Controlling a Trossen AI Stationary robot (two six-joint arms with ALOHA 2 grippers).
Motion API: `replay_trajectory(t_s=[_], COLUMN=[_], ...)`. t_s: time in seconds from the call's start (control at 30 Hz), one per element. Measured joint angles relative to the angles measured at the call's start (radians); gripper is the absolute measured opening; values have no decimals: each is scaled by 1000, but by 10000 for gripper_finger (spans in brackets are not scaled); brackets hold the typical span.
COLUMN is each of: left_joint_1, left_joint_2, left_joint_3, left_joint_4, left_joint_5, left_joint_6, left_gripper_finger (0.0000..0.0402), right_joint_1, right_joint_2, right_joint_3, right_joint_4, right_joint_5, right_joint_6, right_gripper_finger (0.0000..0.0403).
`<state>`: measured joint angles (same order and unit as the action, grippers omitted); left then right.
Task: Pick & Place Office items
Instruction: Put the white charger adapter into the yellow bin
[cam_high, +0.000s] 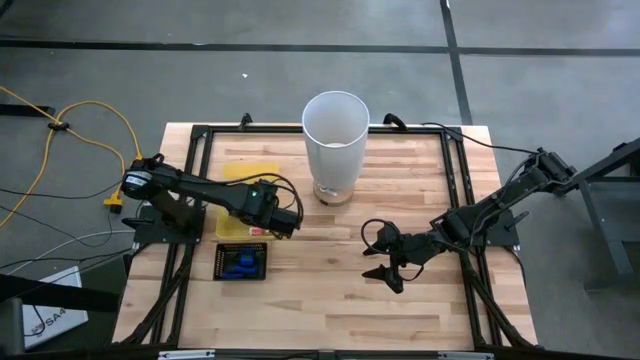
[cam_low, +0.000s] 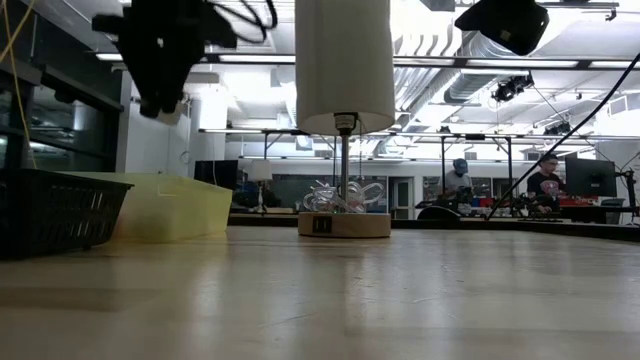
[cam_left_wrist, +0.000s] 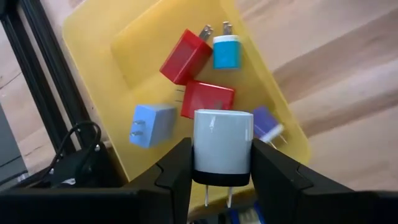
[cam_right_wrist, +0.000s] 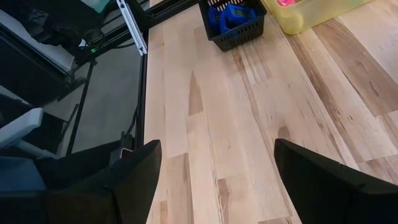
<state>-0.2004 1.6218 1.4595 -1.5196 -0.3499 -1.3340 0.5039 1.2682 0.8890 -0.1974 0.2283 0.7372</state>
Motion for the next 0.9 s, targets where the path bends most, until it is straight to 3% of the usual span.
replay_trajectory(t_s=[0.5,0.9], left_joint_1=[70,70], left_joint_2=[1,1], left_joint_3=[-262,-369], left_joint_4=[266,396], left_joint_5=[46,88], left_joint_6=[107,112], left_gripper_finger=[130,130], right_joint_1=[0,0], right_joint_2=[0,0], right_joint_3=[0,0], right_joint_4=[-1,-1], right_joint_5=[0,0], right_joint_6=[0,0], right_gripper_finger=[300,300])
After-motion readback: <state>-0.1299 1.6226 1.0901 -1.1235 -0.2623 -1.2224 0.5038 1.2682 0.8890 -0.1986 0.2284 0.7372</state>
